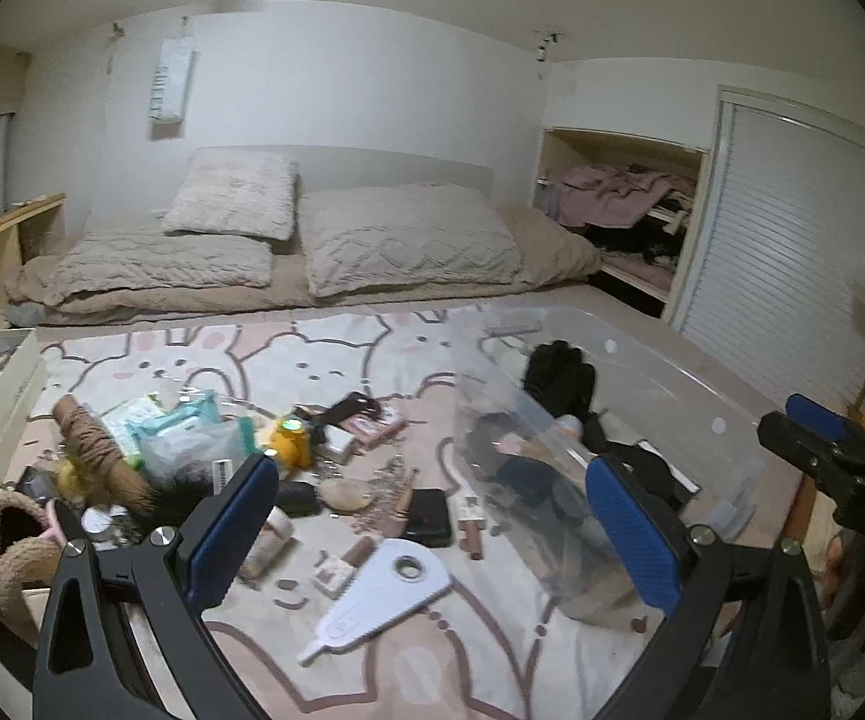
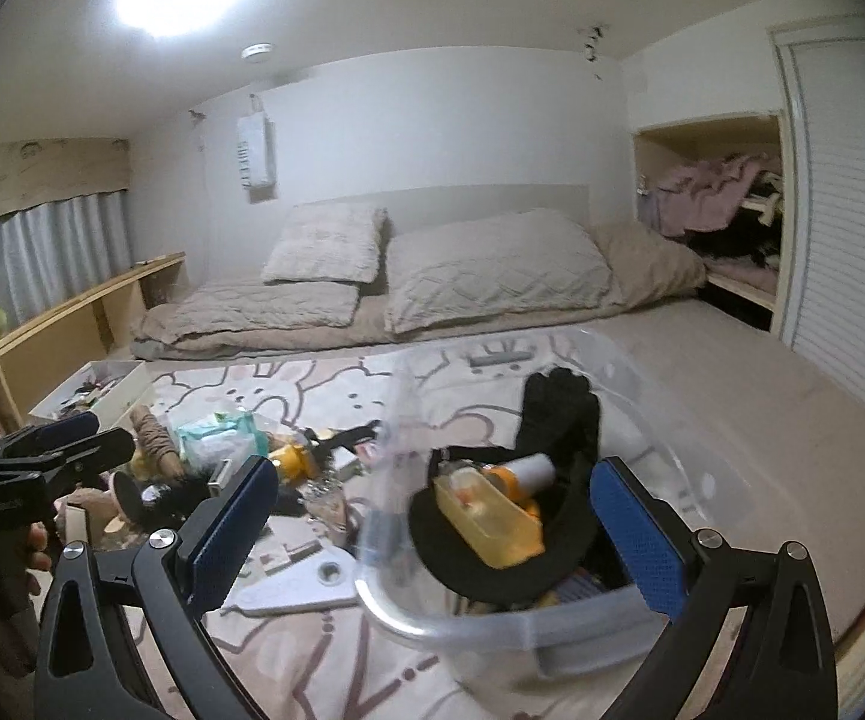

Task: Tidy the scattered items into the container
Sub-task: 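Move both tools over the white jar opener and gel polish bottle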

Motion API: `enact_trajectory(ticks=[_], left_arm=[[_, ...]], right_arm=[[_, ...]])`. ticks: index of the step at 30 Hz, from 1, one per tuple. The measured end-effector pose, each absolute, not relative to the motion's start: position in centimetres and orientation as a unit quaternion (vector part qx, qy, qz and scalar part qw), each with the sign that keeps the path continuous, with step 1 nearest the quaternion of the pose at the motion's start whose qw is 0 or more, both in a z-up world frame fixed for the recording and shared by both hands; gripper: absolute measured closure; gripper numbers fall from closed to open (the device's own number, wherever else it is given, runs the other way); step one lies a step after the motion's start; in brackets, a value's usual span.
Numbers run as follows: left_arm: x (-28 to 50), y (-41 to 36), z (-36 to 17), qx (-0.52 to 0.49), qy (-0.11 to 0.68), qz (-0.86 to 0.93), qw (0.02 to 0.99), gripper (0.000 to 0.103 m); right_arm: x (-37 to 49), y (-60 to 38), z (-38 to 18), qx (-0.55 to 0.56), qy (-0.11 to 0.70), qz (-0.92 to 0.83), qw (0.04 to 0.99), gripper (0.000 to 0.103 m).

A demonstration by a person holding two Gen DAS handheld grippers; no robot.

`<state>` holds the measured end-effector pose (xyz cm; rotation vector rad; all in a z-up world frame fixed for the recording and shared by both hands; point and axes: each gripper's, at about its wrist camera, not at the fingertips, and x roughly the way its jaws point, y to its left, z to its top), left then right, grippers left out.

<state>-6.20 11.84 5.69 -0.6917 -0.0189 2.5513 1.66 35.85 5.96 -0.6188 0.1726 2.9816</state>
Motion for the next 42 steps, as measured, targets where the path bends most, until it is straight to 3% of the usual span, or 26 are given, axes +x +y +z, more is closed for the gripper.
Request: enact_trajectory(ticks=[19,30,35,42], left_arm=[[-7.3,3.7,4.7,-0.23,-0.025,0.957,0.174,0.0],[-8.3,1.8,-1.5,-0.286,-0.024,0.948,0.141,0.0],[-8.9,1.4,-5.0,-0.326,-0.025,0.936,0.129,0.0],[-9.6,0.7,-8.9,-0.369,-0.033,0.921,0.119,0.0]], right_arm=[[-2.1,27.1,4.4,-0.189,-0.003,0.982,-0.017,0.0],[-4.4,24.1,-3.0,-0.275,-0.037,0.96,-0.026,0.0],[-4.6,22.1,-6.2,-0.292,-0.102,0.951,-0.016,0.0],[-5.4,21.6,-9.9,-0.339,-0.078,0.937,-0.046,0.0]])
